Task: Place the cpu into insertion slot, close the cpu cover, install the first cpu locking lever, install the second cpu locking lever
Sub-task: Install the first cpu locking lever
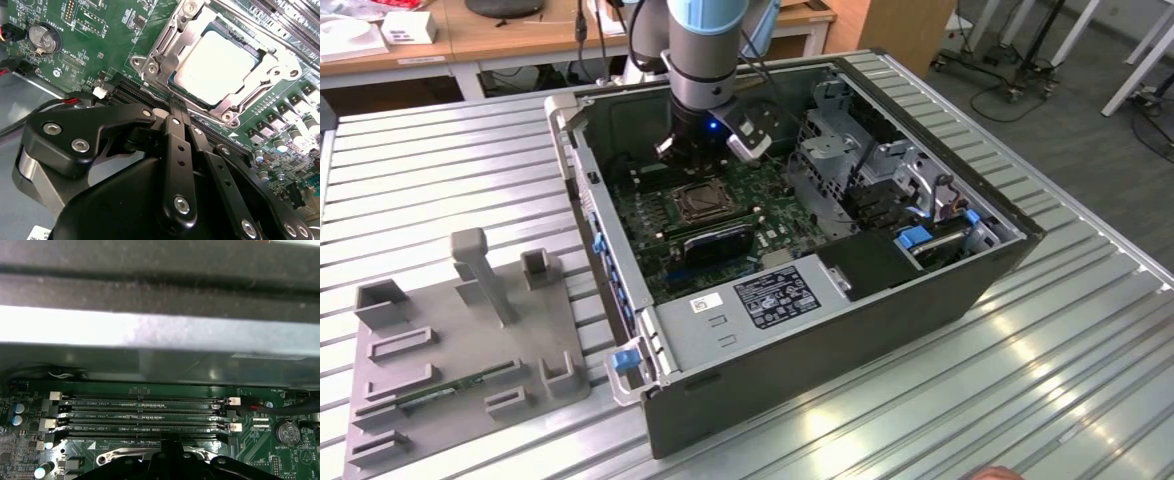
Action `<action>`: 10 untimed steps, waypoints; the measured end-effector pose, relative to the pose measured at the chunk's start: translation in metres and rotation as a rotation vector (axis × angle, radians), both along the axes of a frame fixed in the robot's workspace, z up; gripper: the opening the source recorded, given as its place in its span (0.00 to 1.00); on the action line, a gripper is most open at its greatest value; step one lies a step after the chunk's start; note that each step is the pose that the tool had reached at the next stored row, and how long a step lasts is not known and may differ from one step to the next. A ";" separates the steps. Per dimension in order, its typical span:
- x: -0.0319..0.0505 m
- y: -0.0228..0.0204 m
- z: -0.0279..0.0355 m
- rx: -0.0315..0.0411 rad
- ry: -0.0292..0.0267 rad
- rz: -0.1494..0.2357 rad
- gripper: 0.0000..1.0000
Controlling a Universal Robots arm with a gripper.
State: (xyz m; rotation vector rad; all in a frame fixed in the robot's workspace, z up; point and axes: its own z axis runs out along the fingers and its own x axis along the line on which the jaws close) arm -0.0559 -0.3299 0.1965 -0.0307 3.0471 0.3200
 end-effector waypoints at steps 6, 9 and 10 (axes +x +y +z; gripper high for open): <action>-0.0001 -0.0001 -0.0002 -0.0009 0.0000 0.000 0.11; -0.0001 0.0001 -0.0001 -0.0009 0.0000 0.000 0.11; -0.0001 0.0003 0.0000 -0.0008 0.0000 0.000 0.11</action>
